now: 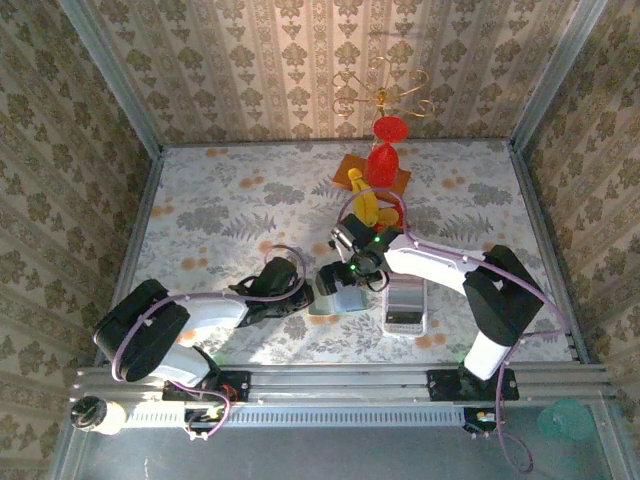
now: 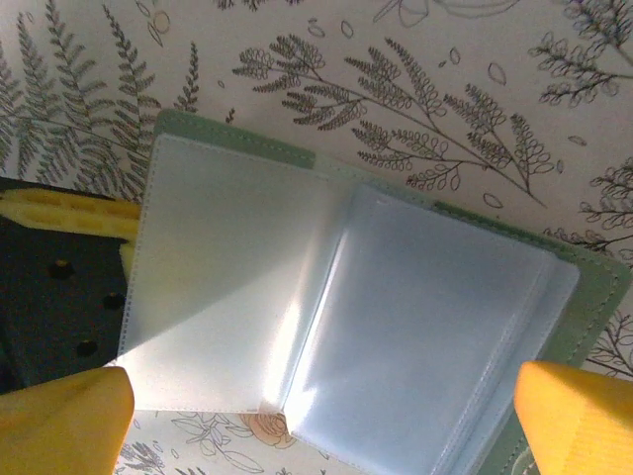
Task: Put the credit cards into the card holder
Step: Flip over the card slot in the card holder, then move the card holder to the bottom-center of the table.
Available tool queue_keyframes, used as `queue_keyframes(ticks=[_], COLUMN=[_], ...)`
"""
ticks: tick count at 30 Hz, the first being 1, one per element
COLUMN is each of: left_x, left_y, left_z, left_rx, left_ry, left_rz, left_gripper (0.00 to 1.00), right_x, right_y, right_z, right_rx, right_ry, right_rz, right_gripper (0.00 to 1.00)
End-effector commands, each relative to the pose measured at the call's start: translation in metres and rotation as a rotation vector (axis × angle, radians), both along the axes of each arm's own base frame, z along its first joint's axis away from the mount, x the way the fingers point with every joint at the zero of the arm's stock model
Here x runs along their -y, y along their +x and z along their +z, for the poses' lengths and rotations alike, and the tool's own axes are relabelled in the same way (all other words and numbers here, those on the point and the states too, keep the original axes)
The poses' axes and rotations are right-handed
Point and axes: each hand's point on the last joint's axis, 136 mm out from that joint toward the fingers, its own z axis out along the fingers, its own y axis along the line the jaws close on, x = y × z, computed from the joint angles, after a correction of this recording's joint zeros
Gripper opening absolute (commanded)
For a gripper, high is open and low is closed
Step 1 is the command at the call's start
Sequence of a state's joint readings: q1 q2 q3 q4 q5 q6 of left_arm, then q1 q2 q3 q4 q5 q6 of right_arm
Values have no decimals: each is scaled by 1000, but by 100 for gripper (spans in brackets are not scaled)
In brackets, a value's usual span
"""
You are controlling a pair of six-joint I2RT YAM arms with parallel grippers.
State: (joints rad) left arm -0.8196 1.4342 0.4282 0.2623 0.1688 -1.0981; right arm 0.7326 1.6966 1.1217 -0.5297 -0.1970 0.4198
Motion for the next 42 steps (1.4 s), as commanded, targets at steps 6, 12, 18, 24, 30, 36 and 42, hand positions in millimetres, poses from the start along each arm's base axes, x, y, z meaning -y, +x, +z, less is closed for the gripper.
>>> queue_keyframes(ticks=[6,12,18,24,30,36,42], left_x=[-32,-71,-91,-54,17,33,13], left_y=[-17,-14,-4,10,11,0,-18], left_z=[-9,17,58,95,90,38,-4], left_rx=[-53,-8,99,138,104,-19,-103], left_ry=[182,307,299,105,66,124,201], left_rz=[-40,-23,23,40,-84,-133,-148], left_gripper=[35,63,55,42,29,10,4], right_x=[7,14,18,18,31,51,57], right_y=[7,11,6,1,11,8,-7], right_z=[18,26,12,-1,20,45,76], right_rx=[50,73,22,-19,62,145,254], right_ry=[29,31,-15,-29,-29,-14,55], right_rz=[-21,-16,6,15,-5,47,167], right_gripper=[98,98,81,43,43,37,40])
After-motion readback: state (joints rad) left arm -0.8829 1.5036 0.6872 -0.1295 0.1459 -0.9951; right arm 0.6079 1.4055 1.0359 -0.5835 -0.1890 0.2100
